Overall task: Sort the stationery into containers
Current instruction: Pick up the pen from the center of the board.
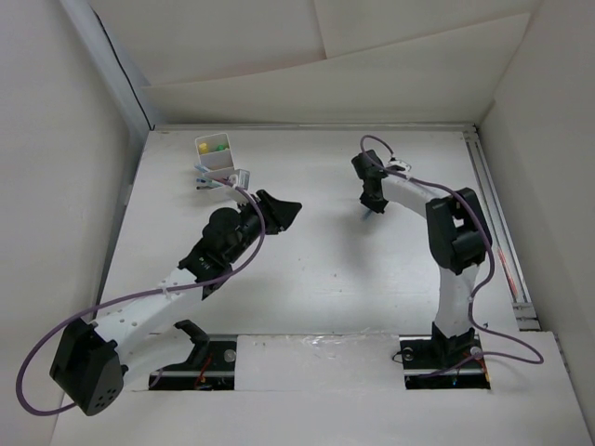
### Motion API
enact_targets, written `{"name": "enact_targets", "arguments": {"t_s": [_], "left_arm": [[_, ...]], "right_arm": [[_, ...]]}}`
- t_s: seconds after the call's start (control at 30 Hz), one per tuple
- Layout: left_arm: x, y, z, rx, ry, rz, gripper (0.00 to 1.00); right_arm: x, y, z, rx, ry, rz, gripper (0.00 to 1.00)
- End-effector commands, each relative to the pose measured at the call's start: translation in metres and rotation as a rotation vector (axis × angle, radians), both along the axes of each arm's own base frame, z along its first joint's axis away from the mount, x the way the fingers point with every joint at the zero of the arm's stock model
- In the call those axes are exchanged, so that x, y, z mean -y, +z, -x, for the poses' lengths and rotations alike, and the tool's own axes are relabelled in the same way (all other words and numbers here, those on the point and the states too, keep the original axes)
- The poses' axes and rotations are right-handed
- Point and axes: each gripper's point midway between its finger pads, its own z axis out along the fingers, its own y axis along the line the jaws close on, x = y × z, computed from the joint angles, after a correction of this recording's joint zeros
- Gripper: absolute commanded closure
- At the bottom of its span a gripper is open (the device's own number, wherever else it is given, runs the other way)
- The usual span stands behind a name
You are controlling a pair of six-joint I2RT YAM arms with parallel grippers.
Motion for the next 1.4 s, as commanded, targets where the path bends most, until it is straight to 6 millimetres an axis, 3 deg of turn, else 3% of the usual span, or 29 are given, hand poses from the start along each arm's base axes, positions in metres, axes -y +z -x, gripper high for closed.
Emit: {"name": "enact_targets", "arguments": {"t_s": [0.0, 0.17, 0.2, 0.27, 0.47, 0.5, 0.53, 0.6, 0.63, 0.7, 0.73, 0.9, 1.1, 1.37], "left_arm": [[-0.002, 0.010, 0.002, 0.031, -0.002, 0.021, 0.65], [-0.001, -0.005, -0.003, -0.005, 0.009, -0.007, 0.65], [0.000, -0.001, -0.003, 0.002, 0.009, -0.002, 0.65], [-0.001, -0.008, -0.009, -0.018, 0.032, -0.020, 0.65], [0.001, -0.018, -0.018, -0.049, 0.050, -0.071, 0.64], [0.004, -0.020, -0.022, -0.062, 0.050, -0.082, 0.63], [0.008, -0.022, -0.023, -0.074, 0.037, -0.090, 0.63], [0.020, -0.030, -0.027, -0.100, -0.008, -0.115, 0.63], [0.025, -0.034, -0.028, -0.111, -0.025, -0.121, 0.63], [0.037, -0.043, -0.025, -0.159, -0.081, -0.114, 0.63], [0.042, -0.052, -0.030, -0.179, -0.098, -0.122, 0.63], [0.069, -0.069, -0.027, -0.251, -0.219, -0.098, 0.63], [0.081, -0.064, -0.026, -0.268, -0.276, -0.069, 0.55], [0.079, -0.071, -0.027, -0.293, -0.261, -0.086, 0.55]], "right_arm": [[-0.008, 0.008, 0.002, 0.018, 0.015, 0.022, 0.83], [-0.017, 0.006, 0.011, 0.016, 0.086, 0.018, 1.00], [-0.022, 0.012, 0.008, 0.041, 0.102, 0.012, 1.00], [-0.022, 0.005, 0.016, 0.026, 0.126, 0.003, 1.00], [-0.040, 0.045, 0.026, 0.177, 0.313, -0.017, 1.00], [-0.043, 0.042, 0.036, 0.170, 0.363, -0.019, 1.00], [-0.047, 0.061, 0.034, 0.231, 0.431, -0.020, 1.00], [-0.065, 0.068, 0.048, 0.252, 0.557, -0.056, 1.00], [-0.065, 0.070, 0.059, 0.260, 0.614, -0.040, 1.00], [-0.076, 0.072, 0.071, 0.278, 0.684, -0.048, 1.00], [-0.075, 0.064, 0.082, 0.256, 0.709, -0.046, 1.00], [-0.100, 0.089, 0.110, 0.365, 0.889, -0.123, 1.00], [-0.120, 0.113, 0.132, 0.451, 1.033, -0.187, 1.00], [-0.148, 0.112, 0.150, 0.454, 1.163, -0.241, 1.00]]}}
